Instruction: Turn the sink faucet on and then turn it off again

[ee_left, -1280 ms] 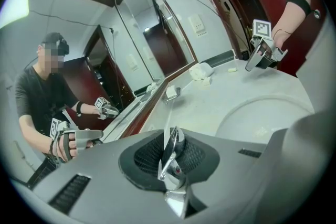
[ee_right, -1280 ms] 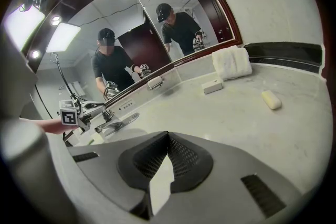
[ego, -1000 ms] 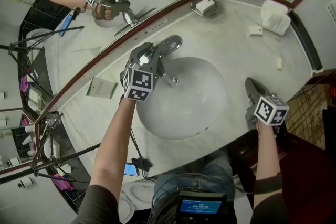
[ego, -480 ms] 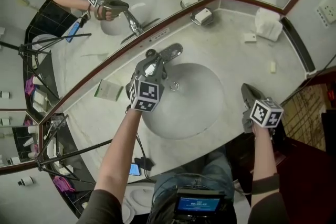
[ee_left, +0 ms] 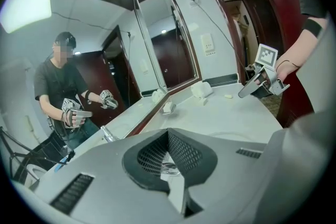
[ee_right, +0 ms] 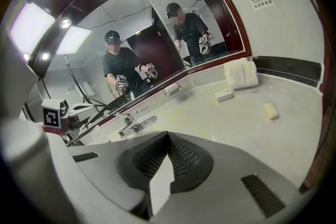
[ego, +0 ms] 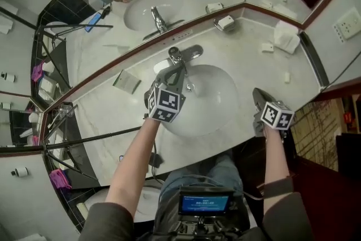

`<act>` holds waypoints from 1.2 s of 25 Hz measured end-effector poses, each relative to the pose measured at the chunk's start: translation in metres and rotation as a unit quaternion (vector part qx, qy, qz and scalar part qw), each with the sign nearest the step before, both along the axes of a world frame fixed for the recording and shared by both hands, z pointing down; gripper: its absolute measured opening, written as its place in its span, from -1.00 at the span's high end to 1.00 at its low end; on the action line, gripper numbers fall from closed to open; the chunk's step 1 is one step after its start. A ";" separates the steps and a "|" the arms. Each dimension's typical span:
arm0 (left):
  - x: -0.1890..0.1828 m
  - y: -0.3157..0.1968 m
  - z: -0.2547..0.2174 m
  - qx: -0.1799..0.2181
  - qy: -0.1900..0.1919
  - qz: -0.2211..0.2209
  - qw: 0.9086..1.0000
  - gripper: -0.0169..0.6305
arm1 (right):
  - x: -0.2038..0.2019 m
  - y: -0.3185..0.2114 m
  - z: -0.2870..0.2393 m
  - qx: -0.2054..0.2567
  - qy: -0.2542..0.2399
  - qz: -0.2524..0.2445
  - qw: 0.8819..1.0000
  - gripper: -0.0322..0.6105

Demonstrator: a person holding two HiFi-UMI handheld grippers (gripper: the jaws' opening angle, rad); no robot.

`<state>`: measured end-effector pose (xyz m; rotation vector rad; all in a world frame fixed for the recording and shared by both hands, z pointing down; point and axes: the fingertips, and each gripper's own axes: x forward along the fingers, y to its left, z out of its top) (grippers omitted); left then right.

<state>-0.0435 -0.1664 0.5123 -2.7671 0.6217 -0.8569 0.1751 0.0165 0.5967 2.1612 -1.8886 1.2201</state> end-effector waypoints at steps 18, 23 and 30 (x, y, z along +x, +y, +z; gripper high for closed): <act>-0.060 0.071 -0.042 -0.038 0.059 -0.064 0.995 0.95 | -0.014 0.010 -0.038 0.002 0.015 -0.038 0.999 0.83; -0.066 0.081 -0.044 -0.040 0.063 -0.064 0.995 0.95 | -0.014 0.011 -0.046 0.008 0.020 -0.040 0.999 0.83; -0.073 0.088 -0.043 -0.040 0.069 -0.065 0.995 0.95 | -0.015 0.017 -0.047 0.008 0.019 -0.034 0.999 0.83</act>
